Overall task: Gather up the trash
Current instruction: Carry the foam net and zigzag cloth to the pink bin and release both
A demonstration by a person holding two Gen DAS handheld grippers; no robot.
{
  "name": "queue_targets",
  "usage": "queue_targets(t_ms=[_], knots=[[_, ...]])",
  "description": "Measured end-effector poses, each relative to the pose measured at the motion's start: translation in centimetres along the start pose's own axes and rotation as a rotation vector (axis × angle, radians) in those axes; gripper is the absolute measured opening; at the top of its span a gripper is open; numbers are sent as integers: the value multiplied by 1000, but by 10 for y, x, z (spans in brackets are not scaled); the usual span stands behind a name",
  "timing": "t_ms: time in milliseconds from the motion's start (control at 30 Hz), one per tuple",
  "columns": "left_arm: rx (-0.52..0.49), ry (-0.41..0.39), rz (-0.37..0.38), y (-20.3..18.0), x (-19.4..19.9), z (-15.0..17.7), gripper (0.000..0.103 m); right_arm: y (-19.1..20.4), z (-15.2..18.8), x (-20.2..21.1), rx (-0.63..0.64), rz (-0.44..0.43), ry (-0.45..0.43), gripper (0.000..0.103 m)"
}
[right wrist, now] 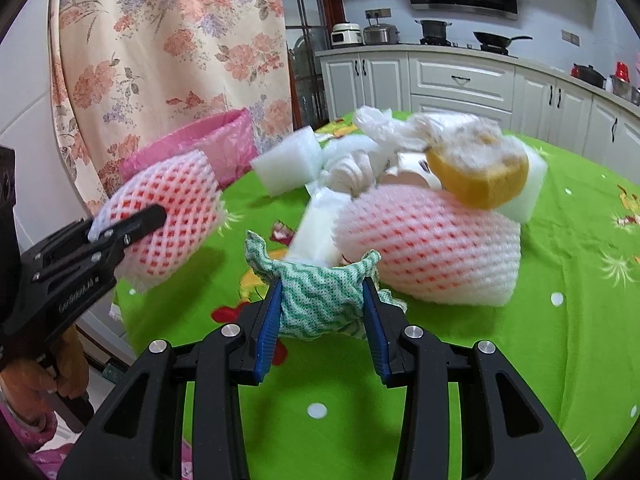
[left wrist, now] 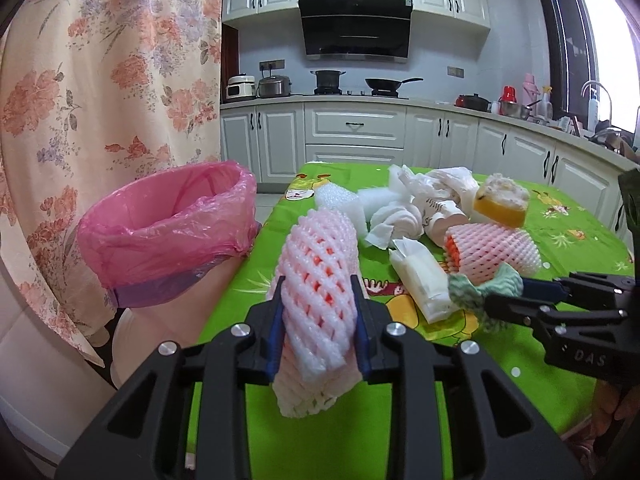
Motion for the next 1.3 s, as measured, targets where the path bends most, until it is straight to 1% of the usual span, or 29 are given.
queue_targets(t_ms=[333,467,567,700,833,1133,1300], knots=[[32,-44,-3,14,17,-14,28,31,-38,3,75,-33,-65,38],[47,-70,-14,23,26,-26,28,41,-52,0,95,-47,-81,38],[59,-83,-27,31,30,-34,28,49,-65,-4,109,-64,-93,38],[57,-99,-64,44,31,-47,29,62,-85,-16,127,-101,-104,38],[85,-101,-89,66,26,-60,29,78,-108,-30,147,-139,-114,38],[158,-110,-167,132,5,-90,29,113,-168,-76,174,-224,-125,38],[177,-102,-209,168,-15,-103,30,131,-188,-103,195,-255,-111,38]])
Point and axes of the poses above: each gripper's, at about its wrist camera, not at the fingertips, and x roughly against the way its jaws point, y to its left, z to its underside, the point moved 5 cm from there along -x, roughly the way its jaws point
